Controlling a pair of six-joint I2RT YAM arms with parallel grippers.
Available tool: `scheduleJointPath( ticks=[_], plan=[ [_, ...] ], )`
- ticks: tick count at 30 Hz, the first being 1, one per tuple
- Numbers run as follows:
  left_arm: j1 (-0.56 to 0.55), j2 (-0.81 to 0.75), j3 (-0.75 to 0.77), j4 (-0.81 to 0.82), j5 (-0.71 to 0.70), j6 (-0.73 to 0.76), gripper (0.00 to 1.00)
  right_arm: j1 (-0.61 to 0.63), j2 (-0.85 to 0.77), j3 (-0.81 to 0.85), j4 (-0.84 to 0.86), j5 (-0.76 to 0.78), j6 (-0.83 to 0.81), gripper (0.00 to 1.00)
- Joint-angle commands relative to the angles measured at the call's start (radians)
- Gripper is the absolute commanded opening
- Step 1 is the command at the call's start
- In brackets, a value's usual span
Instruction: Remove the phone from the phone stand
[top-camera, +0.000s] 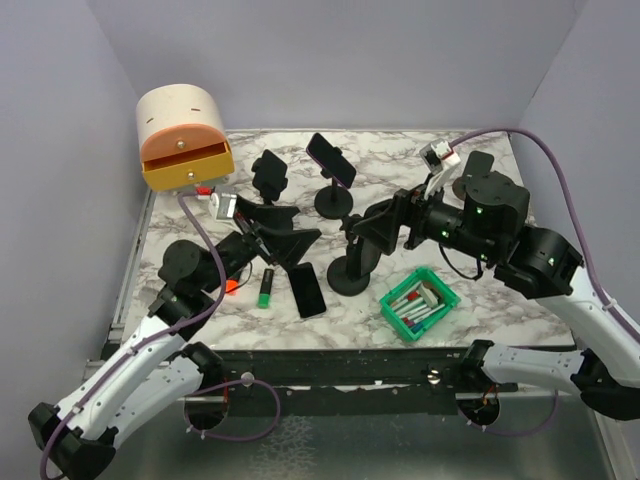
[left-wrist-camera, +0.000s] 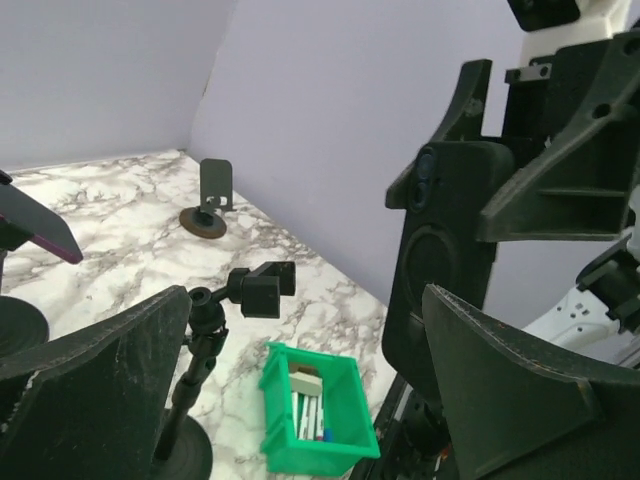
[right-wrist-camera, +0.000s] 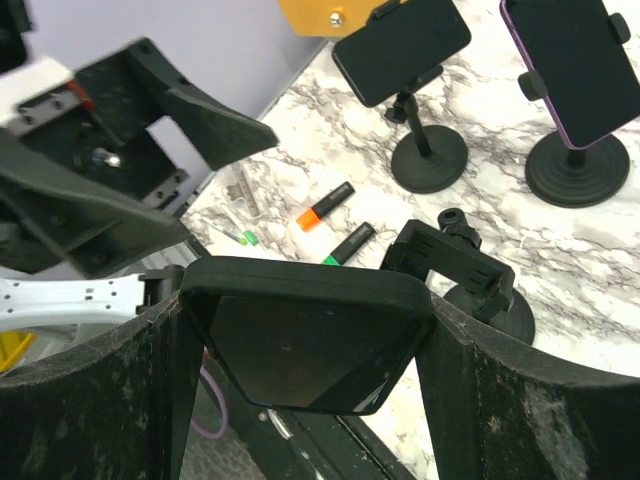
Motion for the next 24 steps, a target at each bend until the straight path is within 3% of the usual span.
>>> scheduleJointPath(
  ticks=[1, 5, 12, 24],
  plan=[
    [0.002, 0.008, 0.138, -0.364, 0.102, 0.175, 0.99, 0.003, 0.065, 0.108, -0.093, 0.039, -0.034, 0.00],
    [0.002, 0.033, 0.236, -0.513, 0.180, 0.216, 0.99, 0.003, 0.118, 0.150, -0.111, 0.031, -0.016, 0.00],
    [0.000, 0.038, 0.302, -0.653, 0.148, 0.301, 0.91, 0.004, 0.180, 0.184, -0.111, 0.045, 0.038, 0.00],
    [-0.019, 0.055, 0.334, -0.659, 0.167, 0.278, 0.93, 0.004, 0.282, 0.231, -0.065, 0.013, 0.088, 0.00]
  ],
)
